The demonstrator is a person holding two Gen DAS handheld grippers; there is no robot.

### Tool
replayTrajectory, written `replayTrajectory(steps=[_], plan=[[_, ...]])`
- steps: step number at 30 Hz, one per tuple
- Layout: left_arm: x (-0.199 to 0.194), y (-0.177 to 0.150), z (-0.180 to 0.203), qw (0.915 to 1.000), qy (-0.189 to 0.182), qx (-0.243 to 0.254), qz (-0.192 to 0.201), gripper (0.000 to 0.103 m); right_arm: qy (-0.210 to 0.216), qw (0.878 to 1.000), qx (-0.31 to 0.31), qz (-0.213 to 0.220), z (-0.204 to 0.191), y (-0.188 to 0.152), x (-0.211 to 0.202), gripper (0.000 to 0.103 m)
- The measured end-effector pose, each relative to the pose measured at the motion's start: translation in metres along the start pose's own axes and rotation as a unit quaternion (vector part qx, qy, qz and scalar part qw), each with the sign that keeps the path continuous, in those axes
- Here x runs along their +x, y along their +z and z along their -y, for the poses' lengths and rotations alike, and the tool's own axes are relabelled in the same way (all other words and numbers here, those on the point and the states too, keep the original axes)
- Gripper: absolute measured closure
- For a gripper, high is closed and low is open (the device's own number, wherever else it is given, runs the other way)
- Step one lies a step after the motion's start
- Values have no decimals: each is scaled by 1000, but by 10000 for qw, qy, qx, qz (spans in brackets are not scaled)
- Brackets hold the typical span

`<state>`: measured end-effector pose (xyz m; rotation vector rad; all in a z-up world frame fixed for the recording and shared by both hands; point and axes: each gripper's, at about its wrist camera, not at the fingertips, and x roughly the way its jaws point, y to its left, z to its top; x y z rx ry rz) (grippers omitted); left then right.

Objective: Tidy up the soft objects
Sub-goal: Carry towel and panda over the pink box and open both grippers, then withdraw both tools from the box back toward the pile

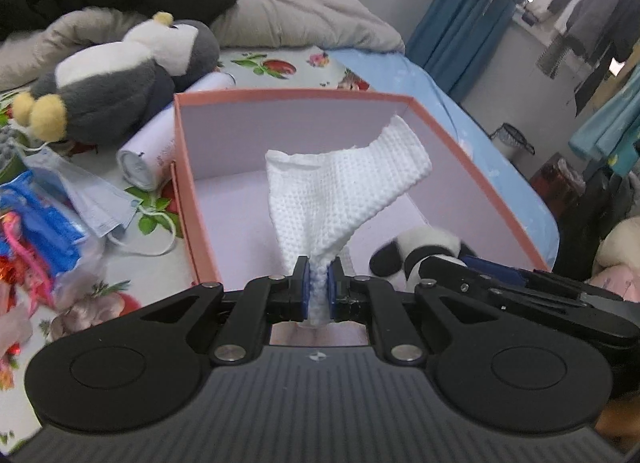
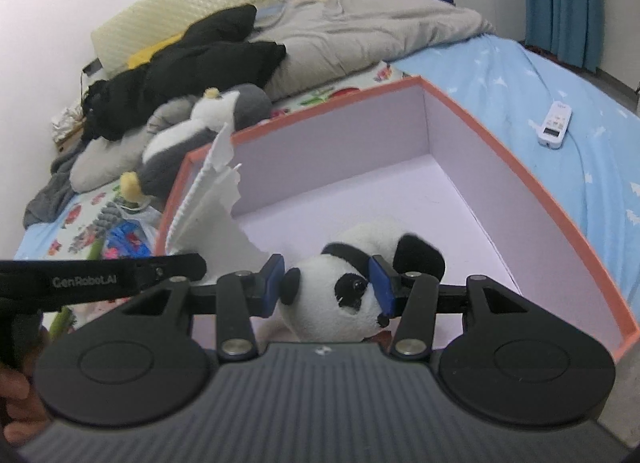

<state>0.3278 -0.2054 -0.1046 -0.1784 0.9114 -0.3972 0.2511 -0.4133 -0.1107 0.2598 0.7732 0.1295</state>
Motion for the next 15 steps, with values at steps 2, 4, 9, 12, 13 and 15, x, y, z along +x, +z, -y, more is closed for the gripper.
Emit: replayTrajectory(steps=[2, 4, 9, 12, 13, 15], plan=[[14, 4, 0, 9999, -21, 84, -76, 86, 92, 9999, 22, -62, 4, 1, 8, 53], [24, 6, -1, 9998, -53, 118, -148, 71, 58, 9999, -65, -108, 3, 2, 15, 47], [32, 4, -4, 9997, -10, 164, -166, 66, 24, 10000, 2, -95, 5, 3, 21, 42], [30, 2, -5, 9996, 34, 215, -157, 66, 34, 10000, -20, -50, 2, 1, 16, 42], [29, 2, -5, 9997, 27, 202, -152, 66, 49, 10000, -17, -32, 2, 1, 13, 42], [22, 0, -5, 9997, 37, 199, -109, 66, 75, 10000, -3, 24, -1, 0, 6, 42]])
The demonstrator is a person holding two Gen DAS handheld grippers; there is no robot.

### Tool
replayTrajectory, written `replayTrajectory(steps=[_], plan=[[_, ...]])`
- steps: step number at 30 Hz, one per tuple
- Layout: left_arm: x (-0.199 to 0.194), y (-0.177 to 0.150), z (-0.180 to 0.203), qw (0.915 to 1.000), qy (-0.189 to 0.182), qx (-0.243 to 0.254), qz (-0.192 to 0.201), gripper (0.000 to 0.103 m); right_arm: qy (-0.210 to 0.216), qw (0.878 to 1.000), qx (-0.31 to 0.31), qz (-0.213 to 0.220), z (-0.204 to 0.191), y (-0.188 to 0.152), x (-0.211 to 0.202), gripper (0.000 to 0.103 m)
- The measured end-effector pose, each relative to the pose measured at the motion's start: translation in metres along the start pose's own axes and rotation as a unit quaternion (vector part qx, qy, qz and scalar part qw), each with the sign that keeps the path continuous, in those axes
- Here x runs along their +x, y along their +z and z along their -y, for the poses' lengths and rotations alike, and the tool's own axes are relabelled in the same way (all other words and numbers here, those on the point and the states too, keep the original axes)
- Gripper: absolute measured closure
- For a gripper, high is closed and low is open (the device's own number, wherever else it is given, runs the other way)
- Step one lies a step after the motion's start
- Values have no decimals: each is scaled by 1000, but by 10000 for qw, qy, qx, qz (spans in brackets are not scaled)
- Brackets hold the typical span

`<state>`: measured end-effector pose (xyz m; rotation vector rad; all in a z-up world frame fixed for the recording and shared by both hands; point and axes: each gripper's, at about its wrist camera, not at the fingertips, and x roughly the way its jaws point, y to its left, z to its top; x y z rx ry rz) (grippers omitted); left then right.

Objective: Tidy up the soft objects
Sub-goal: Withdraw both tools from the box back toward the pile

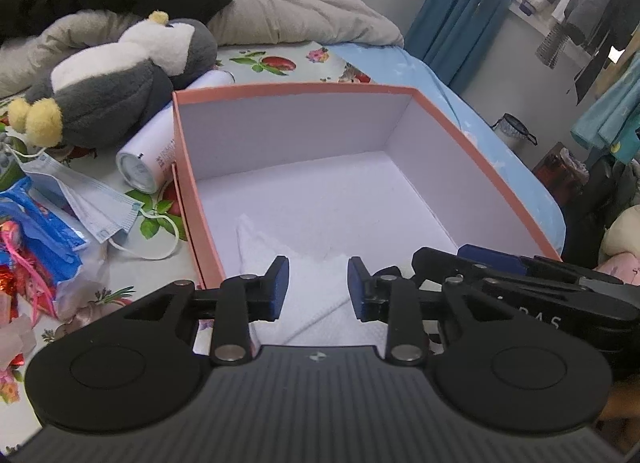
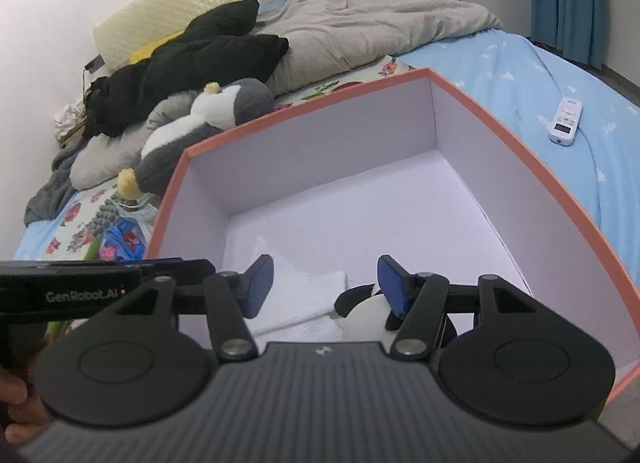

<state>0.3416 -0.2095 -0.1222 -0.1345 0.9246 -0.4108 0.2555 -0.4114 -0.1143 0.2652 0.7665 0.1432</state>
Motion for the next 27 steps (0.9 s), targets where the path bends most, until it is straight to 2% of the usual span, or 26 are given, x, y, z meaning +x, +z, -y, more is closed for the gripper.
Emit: replayTrajectory(steps=[7, 15, 27], plan=[[-40, -10, 6, 9997, -15, 76, 243, 66, 104, 9996, -26, 252, -15, -4, -34, 42], [-103, -27, 9, 9983, -56, 150, 554, 66, 159, 9982, -86, 569, -41, -16, -85, 42], [-187, -72, 10, 9964, -72, 231, 809, 66, 151, 9977, -138, 649, -75, -49, -133, 42]])
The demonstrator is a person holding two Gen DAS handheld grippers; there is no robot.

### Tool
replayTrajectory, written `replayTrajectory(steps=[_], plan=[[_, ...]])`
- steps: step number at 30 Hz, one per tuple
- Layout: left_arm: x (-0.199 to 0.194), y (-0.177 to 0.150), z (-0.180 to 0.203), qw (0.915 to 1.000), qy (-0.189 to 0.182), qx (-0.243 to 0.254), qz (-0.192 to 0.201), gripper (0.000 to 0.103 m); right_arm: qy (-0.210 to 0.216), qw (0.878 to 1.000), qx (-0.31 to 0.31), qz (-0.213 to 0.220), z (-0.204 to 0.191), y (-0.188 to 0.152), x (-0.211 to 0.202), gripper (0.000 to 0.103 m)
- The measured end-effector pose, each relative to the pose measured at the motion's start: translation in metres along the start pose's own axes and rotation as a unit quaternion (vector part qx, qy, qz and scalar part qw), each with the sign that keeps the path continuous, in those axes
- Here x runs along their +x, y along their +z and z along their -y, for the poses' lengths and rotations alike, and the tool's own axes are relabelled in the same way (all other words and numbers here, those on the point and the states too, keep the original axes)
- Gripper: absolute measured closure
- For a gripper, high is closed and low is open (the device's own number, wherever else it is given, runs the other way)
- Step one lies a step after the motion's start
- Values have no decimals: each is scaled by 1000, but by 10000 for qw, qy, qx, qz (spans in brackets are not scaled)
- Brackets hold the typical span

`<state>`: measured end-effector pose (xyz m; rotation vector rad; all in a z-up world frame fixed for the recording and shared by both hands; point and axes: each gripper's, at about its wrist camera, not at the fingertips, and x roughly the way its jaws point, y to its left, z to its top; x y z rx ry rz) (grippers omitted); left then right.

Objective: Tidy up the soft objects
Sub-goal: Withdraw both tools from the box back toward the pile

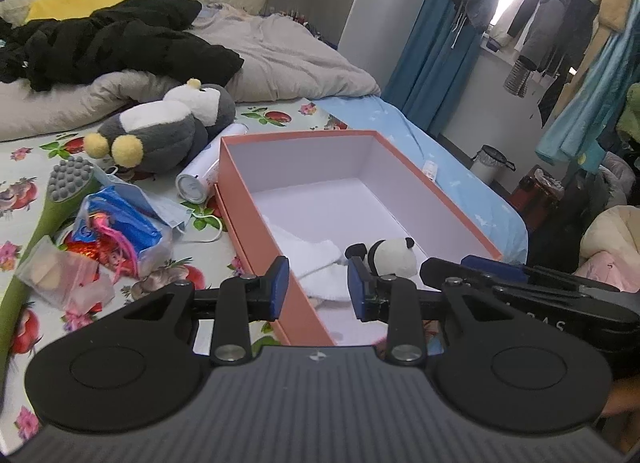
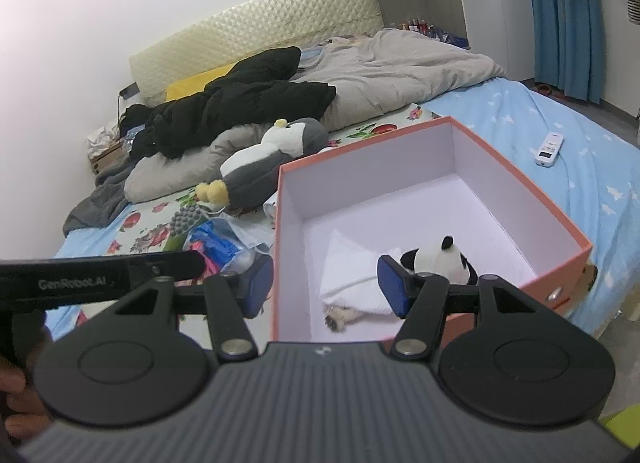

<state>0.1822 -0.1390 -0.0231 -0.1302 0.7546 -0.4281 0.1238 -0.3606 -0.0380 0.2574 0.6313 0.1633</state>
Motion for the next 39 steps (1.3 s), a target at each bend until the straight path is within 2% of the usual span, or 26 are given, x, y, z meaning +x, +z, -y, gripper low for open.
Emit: replayTrajectory(steps=[7, 17, 27, 39], plan=[[-41, -24, 3, 9999, 50, -61, 123, 66, 35, 9999, -122, -21, -18, -12, -24, 42], [-79, -54, 5, 9998, 68, -148, 135, 66, 152, 9994, -302, -57, -33, -29, -54, 42], [-95, -71, -1, 9994, 194, -273, 105, 66, 362, 9986, -339, -191, -47, -40, -49, 42], [-115, -80, -42, 9949, 574, -770, 297, 66, 680, 9956, -493, -416, -75, -49, -34, 42]])
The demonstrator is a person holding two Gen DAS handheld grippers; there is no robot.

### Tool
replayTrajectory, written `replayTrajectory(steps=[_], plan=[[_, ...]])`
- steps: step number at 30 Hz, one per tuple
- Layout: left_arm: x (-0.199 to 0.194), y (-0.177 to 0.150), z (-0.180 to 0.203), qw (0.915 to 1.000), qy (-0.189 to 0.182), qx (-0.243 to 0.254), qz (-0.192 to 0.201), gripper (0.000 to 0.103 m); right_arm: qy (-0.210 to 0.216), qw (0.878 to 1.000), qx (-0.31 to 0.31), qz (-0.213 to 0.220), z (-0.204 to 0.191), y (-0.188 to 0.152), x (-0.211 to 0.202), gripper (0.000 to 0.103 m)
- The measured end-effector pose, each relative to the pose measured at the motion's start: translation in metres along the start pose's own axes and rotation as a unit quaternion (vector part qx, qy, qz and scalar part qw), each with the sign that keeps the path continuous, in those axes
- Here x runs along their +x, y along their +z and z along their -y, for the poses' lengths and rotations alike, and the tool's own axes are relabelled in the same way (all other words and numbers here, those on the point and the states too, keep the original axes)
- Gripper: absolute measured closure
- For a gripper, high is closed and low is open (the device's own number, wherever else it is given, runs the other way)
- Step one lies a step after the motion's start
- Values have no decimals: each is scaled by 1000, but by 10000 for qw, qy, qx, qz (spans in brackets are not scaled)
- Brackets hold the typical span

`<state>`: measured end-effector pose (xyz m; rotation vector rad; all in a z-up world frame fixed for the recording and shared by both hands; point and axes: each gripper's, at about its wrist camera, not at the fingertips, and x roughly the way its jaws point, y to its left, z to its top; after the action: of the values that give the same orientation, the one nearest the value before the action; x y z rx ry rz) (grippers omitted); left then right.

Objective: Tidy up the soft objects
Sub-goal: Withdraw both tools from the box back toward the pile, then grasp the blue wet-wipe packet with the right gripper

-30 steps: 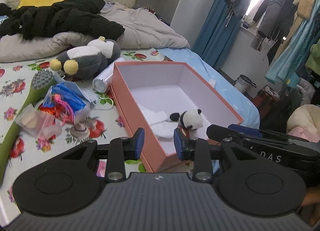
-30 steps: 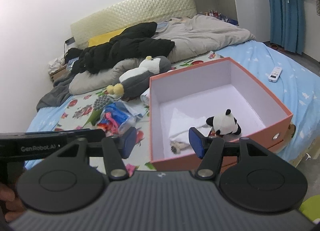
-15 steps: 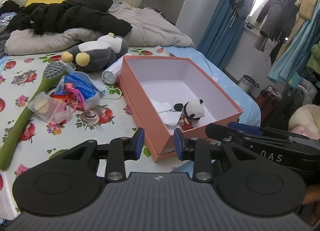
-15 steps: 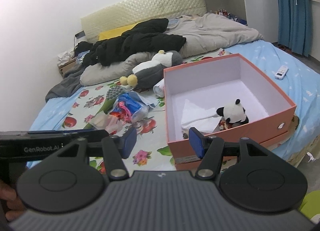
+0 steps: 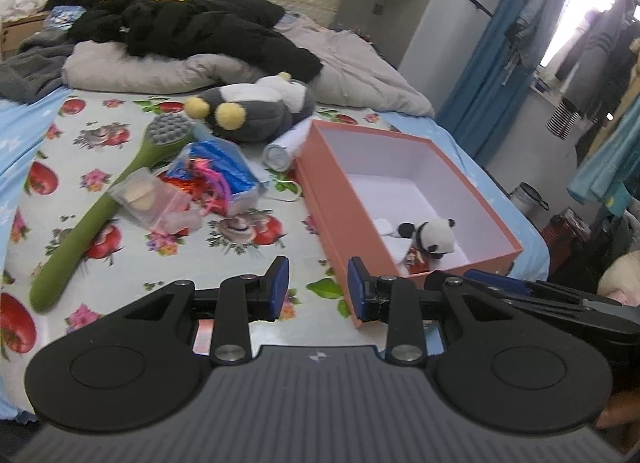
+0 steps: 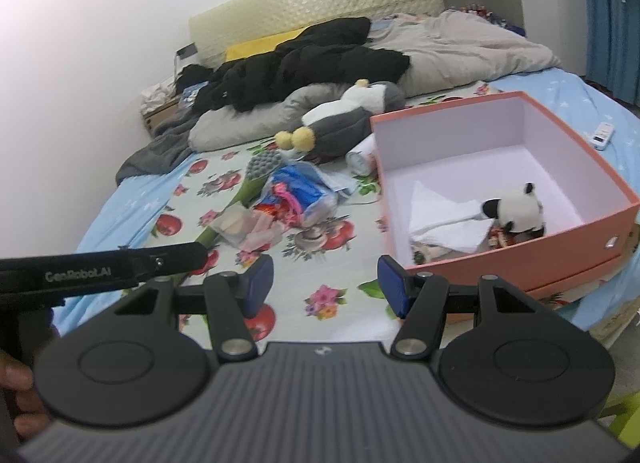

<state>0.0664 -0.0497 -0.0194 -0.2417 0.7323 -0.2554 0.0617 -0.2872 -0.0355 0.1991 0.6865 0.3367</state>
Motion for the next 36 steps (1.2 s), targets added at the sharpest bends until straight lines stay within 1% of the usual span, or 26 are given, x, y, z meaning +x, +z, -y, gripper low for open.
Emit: replayTrajectory(steps=[9, 12, 15, 18, 26, 36], plan=[[-13, -13, -38, 9989, 339, -328, 29, 66, 390, 9988, -225, -204, -34, -6, 19, 42], [-18, -18, -52, 9979, 467, -454, 45, 66, 454, 9982, -270, -280, -41, -9, 27, 42], [-16, -21, -65, 9969, 519, -594, -24, 66, 497, 9978, -256, -347, -43, -11, 37, 42], [-7, -18, -74, 9961, 558, -680, -100, 66, 496, 9978, -236, -382, -43, -10, 47, 42], [29, -2, -92, 9955, 633, -674, -192, 66, 510, 9976, -231, -409, -40, 1, 74, 42], [78, 9, -124, 9918, 826, -919, -318, 66, 535, 9956, -340, -689, -36, 13, 130, 42]])
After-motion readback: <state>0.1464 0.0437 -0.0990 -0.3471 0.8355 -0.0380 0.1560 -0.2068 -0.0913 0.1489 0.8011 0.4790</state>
